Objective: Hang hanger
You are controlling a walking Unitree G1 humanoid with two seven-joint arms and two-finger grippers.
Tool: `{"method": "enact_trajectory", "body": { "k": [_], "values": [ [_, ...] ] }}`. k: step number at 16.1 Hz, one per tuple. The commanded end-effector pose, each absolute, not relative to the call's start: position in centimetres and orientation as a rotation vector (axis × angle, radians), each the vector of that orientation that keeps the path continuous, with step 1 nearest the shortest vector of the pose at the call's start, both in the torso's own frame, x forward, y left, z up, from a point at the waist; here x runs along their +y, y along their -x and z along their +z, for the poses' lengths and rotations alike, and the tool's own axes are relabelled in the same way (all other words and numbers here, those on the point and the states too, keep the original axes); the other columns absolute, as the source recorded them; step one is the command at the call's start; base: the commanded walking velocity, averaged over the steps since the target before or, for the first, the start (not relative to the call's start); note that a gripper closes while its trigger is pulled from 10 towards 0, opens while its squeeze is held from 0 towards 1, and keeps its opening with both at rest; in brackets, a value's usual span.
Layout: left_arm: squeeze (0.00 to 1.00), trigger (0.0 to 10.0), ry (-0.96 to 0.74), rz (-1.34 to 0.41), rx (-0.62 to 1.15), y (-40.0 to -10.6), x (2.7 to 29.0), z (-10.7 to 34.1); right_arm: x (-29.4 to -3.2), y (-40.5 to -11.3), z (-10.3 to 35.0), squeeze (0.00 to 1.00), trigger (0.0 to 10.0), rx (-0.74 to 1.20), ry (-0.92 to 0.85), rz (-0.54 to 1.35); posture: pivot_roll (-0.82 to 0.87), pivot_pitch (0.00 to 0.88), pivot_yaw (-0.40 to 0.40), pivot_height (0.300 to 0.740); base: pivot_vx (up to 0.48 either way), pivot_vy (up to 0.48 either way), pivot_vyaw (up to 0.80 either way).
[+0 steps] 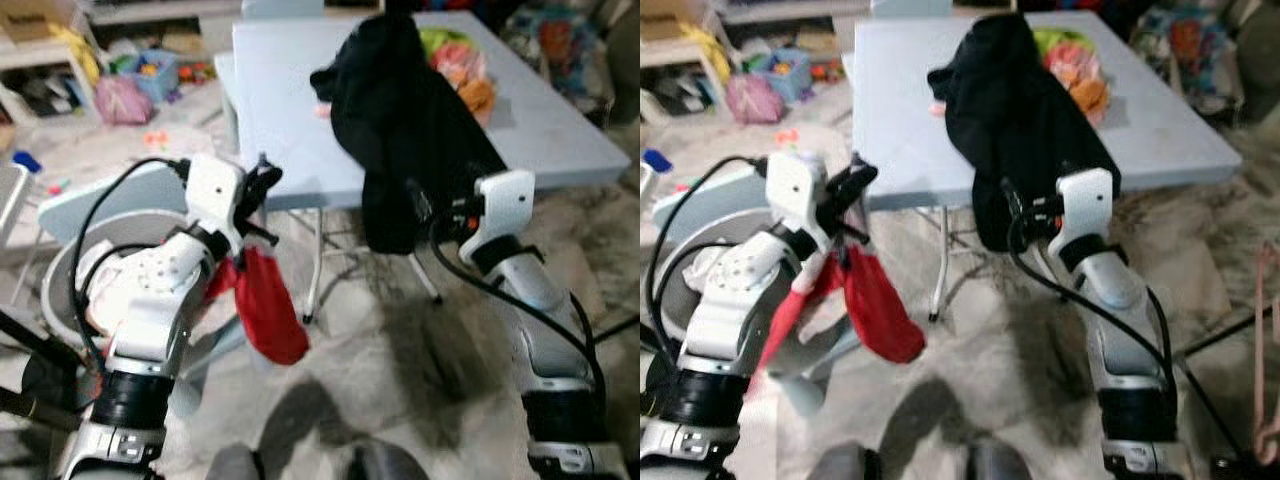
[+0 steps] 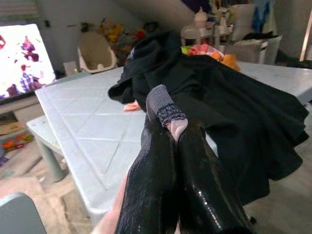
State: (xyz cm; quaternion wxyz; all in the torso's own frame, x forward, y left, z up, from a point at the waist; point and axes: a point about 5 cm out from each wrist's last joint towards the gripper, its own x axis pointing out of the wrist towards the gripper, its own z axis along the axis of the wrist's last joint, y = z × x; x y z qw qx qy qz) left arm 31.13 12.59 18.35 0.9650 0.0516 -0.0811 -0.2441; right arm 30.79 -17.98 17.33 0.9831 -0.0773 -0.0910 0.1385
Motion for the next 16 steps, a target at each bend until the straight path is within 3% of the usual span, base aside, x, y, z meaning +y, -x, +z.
{"method": "enact_trajectory", "body": {
  "k": [1,4,8,9,10,12,14,15,16],
  "values": [
    [0.0,10.0,-0.107,-0.529,-0.184,-31.1,11.4,18.8,-18.7,-30.9,16.9,0.0,10.0,-0.161,0.16,0.257,-0.03,0.072,0.009,0.74,0.0,0.0,0.0],
    [0.0,10.0,-0.114,-0.478,-0.212,-31.8,11.2,19.8,-19.0,-31.0,16.2,0.0,10.0,-0.128,0.143,0.214,-0.03,0.071,0.001,0.74,0.0,0.0,0.0],
    [0.0,10.0,-0.051,-0.514,-0.304,-33.2,8.1,23.3,-19.2,-31.3,15.8,0.0,10.0,-0.118,0.146,0.189,-0.04,0.059,-0.001,0.74,0.0,0.0,0.0],
    [0.0,10.0,-0.013,-0.742,-0.184,-31.8,6.3,21.8,-19.4,-31.4,15.9,0.0,10.0,-0.122,0.153,0.173,-0.04,0.056,0.004,0.74,0.0,0.0,0.0],
    [0.0,10.0,-0.022,-0.861,-0.096,-30.6,5.8,20.2,-19.6,-31.4,15.9,0.0,10.0,-0.122,0.154,0.165,-0.04,0.056,0.004,0.74,0.0,0.0,0.0],
    [0.0,10.0,-0.27,-0.949,0.185,-28.1,8.1,13.5,-20.1,-31.3,15.6,0.0,10.0,-0.11,0.158,0.136,-0.04,0.057,0.006,0.74,0.0,0.0,0.0],
    [0.0,10.0,-0.379,-0.849,0.333,-27.9,11.7,10.5,-20.0,-31.2,15.1,0.0,10.0,-0.093,0.175,0.137,-0.02,0.068,-0.006,0.74,0.0,0.0,0.0],
    [0.0,10.0,-0.396,-0.831,0.334,-27.9,12.1,10.4,-19.9,-31.3,15.1,0.0,10.0,-0.092,0.177,0.137,-0.02,0.068,-0.006,0.74,0.0,0.0,0.0],
    [0.0,10.0,-0.397,-0.69,0.353,-28.8,14.3,10.4,-19.7,-31.6,15.1,0.0,10.0,-0.098,0.219,0.119,-0.02,0.077,-0.009,0.74,0.0,0.0,0.0]
  ]
}}
